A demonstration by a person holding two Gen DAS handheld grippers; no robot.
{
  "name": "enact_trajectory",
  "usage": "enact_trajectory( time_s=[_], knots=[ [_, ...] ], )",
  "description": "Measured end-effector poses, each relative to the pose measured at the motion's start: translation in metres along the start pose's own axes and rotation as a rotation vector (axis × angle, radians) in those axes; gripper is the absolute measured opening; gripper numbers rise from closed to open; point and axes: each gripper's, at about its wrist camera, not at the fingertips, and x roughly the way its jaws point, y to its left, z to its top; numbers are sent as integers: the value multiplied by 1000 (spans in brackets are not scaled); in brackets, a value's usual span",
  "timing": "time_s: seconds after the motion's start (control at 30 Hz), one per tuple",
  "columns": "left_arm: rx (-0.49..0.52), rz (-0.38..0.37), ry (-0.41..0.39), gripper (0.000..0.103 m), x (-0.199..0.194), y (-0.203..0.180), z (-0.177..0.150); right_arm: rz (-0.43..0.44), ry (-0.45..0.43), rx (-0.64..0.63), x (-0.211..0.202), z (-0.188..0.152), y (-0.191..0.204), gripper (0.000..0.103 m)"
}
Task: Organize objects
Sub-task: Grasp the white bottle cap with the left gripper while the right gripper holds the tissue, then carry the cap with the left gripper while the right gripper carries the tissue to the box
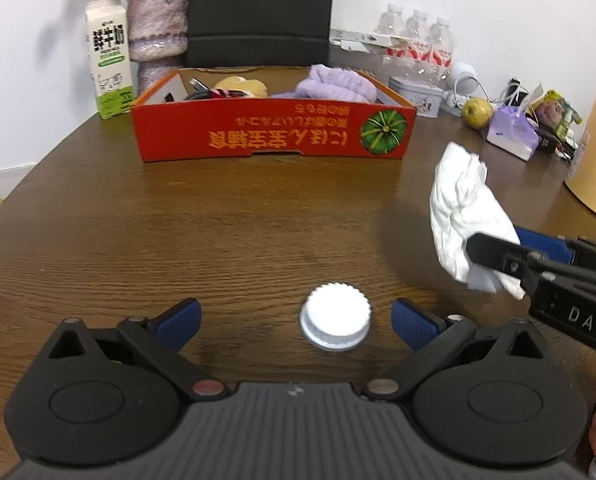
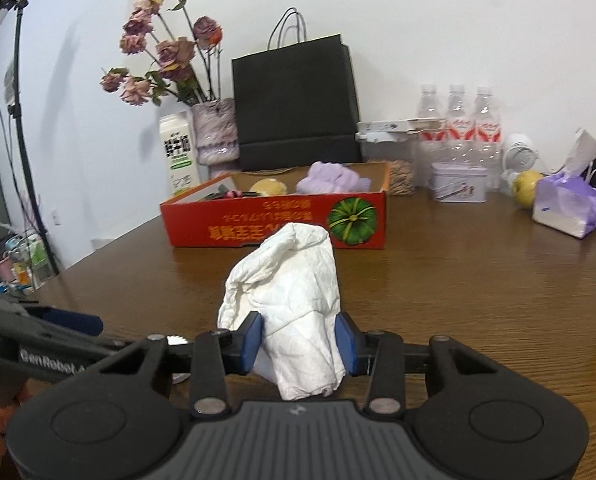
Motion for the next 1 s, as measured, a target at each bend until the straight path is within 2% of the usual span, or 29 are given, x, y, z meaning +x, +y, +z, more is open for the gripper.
enact_trajectory(
  time_s=[0.37, 0.47, 0.57, 0.6, 0.63, 0.7, 1.0],
  knots=[
    [29, 5, 9, 103, 11, -16, -5, -21, -17, -5, -2, 0, 0, 39],
    [42, -1, 9, 91, 12, -19, -5, -21, -18, -6, -2, -1, 0, 39],
    [65, -2, 1, 63, 10, -24, -6, -23, -17, -6, -2, -1, 0, 39],
    [69, -8, -5, 45, 9, -25, -6, -23, -17, -7, -2, -1, 0, 39],
    [70, -16, -8, 41, 7, -26, -6, -24, -17, -8, -2, -1, 0, 39],
    [70, -34, -6, 41, 7, -26, -5, -26, -15, -14, -1, -1, 1, 39],
    [80, -25, -37, 41, 3, -25, 4, -31, -20, -44, -2, 5, 7, 39]
  ],
)
